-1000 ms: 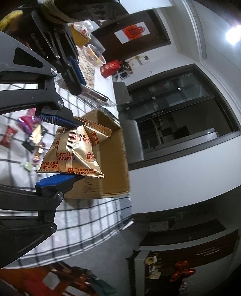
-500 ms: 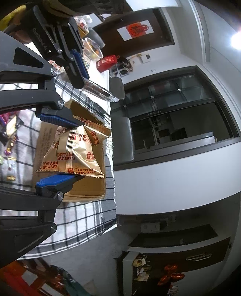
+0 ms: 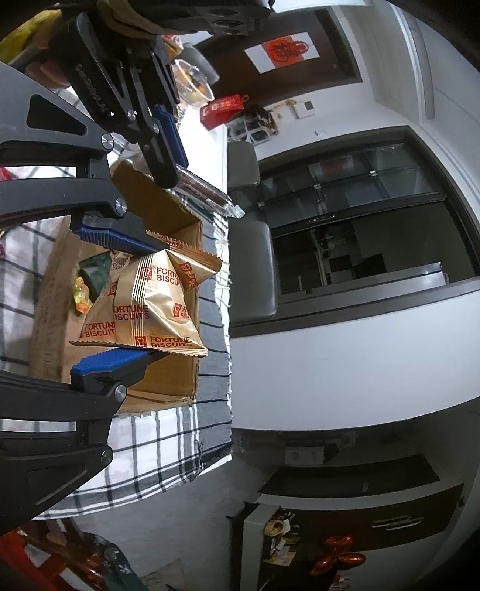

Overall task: Organize snacks
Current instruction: 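Open both tools over the box to drop the bar and biscuit packet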

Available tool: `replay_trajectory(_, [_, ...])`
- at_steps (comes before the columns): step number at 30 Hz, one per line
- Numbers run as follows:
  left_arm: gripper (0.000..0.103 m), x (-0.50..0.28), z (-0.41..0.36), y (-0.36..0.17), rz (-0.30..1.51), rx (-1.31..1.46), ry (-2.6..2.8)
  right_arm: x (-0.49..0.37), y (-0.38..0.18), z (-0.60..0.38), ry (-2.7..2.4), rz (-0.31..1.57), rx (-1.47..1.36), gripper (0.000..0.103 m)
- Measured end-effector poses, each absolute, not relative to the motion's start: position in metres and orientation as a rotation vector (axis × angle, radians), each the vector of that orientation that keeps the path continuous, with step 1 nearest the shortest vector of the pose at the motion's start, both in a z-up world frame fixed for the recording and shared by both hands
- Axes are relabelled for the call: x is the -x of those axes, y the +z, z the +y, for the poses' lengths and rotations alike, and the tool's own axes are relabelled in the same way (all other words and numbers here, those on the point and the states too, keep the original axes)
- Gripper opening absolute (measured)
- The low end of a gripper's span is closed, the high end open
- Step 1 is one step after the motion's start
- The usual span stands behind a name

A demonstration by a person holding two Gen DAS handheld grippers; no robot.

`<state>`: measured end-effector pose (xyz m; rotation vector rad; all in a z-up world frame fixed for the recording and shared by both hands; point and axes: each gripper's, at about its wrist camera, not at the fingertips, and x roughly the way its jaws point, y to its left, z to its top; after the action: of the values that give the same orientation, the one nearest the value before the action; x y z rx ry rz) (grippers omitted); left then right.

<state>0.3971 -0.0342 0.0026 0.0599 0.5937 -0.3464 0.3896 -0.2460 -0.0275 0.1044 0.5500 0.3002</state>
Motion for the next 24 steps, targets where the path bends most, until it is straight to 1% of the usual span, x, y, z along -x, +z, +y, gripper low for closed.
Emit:
replay_trajectory(1, [0.025, -0.400, -0.035, 0.001, 0.598, -0.064, -0.342, -0.393, -0.029, -0.245, 0.295, 0.556, -0.104, 0.049])
replay_trajectory(2, [0.029, -0.402, -0.035, 0.000, 0.598, -0.067, -0.336, -0.396, -0.031, -0.245, 0.289, 0.567, -0.099, 0.054])
replay_trajectory(3, [0.034, -0.402, -0.035, -0.001, 0.589, -0.075, -0.335, -0.400, -0.034, -0.245, 0.282, 0.587, -0.093, 0.057])
replay_trajectory(6, [0.040, -0.400, -0.035, 0.000, 0.578, -0.095, -0.311, -0.403, -0.038, -0.246, 0.262, 0.605, -0.093, 0.057])
replay_trajectory(11, [0.040, -0.385, -0.030, 0.002, 0.562, -0.083, -0.309, -0.389, -0.038, -0.249, 0.255, 0.590, -0.097, 0.057])
replay_trajectory(24, [0.041, -0.321, -0.021, 0.015, 0.501, -0.071, -0.325, -0.319, -0.018, -0.244, 0.293, 0.510, -0.081, 0.057])
